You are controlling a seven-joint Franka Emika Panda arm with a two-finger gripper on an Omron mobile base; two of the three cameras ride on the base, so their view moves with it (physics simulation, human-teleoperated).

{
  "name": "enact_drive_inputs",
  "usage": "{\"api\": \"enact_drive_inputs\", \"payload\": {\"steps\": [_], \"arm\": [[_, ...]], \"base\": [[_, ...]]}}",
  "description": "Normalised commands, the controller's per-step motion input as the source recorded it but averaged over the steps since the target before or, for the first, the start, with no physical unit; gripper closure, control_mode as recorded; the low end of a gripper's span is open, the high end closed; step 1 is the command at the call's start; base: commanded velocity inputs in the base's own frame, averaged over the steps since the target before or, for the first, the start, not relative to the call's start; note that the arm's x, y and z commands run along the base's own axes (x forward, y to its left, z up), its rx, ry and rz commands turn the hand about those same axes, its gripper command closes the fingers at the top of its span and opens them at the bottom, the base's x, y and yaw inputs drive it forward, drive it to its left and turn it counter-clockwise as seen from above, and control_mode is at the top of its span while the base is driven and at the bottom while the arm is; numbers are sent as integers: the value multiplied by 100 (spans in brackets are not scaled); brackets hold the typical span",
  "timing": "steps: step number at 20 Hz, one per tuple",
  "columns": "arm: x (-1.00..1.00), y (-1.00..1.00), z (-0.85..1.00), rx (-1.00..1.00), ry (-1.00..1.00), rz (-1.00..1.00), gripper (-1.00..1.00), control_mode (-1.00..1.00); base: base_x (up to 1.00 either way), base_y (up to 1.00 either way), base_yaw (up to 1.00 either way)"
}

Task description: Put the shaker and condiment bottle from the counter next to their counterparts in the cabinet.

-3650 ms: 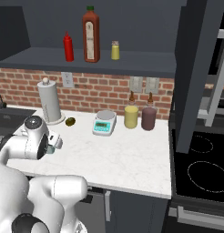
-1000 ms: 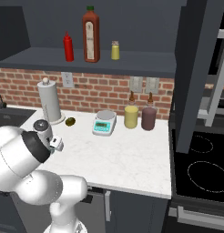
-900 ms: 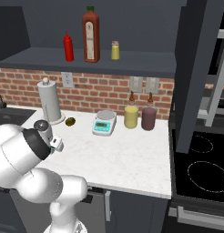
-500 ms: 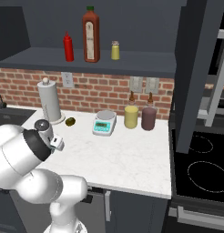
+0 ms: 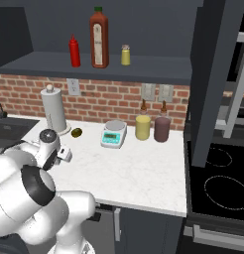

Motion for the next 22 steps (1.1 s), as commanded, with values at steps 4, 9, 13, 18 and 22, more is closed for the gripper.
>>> {"api": "enact_drive_inputs", "payload": {"steps": [4,9,13,18,22], "arm": [[0,-37,98,10,0,2,100,-100],[0,-13,50,11,1,0,100,-100],[0,0,1,1,0,0,100,-100],[-7,-11,17,0,-7,1,100,-100],[-29,-37,91,0,-20,6,100,-100]], "base": [[0,0,0],[0,0,0],[0,0,0],[0,0,0],[0,0,0]]}}
